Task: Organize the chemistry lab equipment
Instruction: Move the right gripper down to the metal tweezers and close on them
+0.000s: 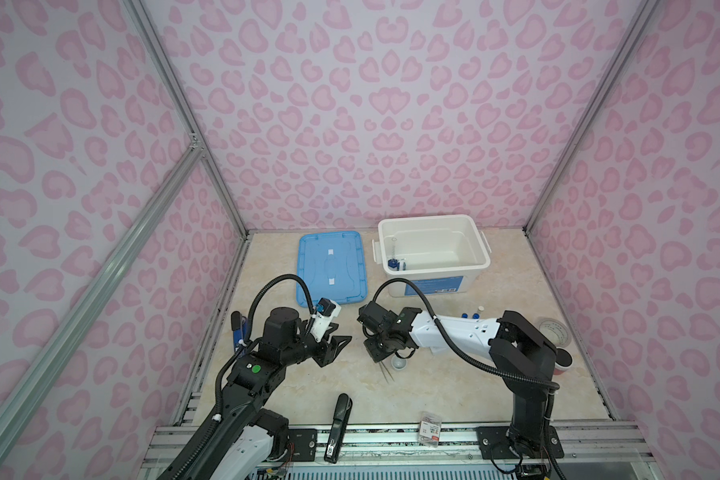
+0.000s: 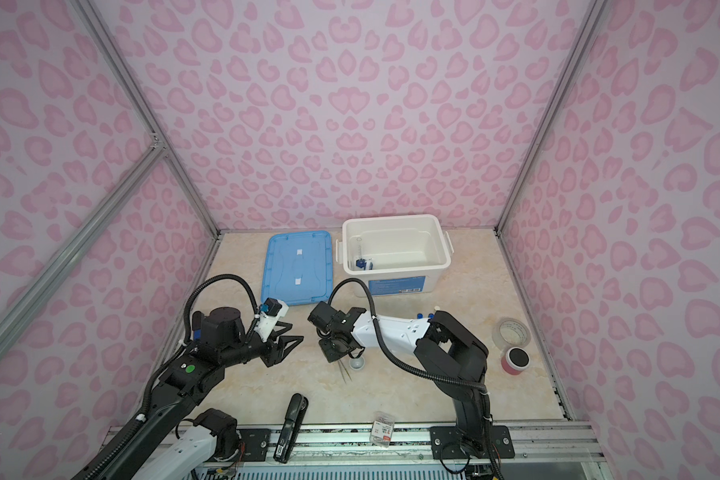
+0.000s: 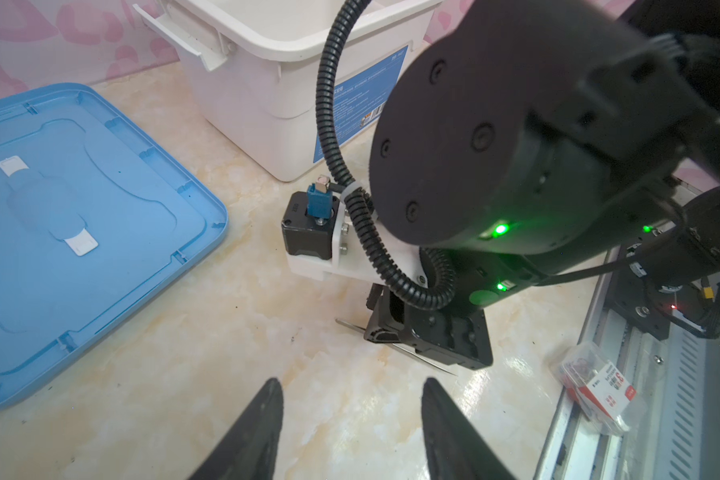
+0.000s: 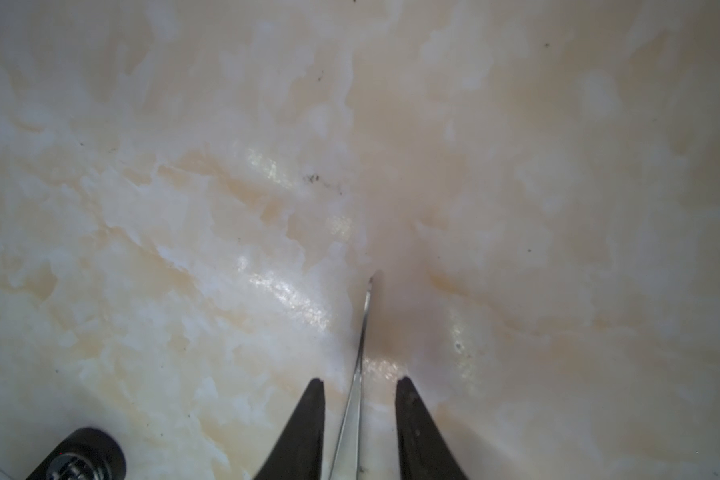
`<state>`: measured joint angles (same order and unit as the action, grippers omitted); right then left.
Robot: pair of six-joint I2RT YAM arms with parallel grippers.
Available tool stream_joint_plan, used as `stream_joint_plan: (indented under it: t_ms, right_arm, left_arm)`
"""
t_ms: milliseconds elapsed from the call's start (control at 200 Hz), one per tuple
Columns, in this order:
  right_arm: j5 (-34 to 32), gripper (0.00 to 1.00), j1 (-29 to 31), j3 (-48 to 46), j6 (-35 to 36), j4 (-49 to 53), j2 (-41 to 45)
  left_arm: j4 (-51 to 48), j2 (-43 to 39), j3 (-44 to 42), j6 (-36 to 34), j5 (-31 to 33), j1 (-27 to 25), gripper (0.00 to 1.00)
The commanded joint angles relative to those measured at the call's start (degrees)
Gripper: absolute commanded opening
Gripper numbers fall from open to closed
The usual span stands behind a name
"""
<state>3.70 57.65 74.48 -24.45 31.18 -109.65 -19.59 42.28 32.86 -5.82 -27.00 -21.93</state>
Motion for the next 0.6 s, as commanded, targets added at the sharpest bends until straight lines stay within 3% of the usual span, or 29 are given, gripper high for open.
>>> stream_joint_plan:
  t_ms: [0,595]
  right_arm:
    - [-0.1,0.29,0.01,0.25,-0.31,-0.35,-1.32]
    - [-1.31,0.24,-0.87,3.28,0.22,1.25,-6.24]
  left_arm:
    - [2.02,0.34,-0.03,-0.24,-0.48,-0.06,0.56]
    - [2.46,0.78,-0.08,-0.42,0.63,-0.13,0.56]
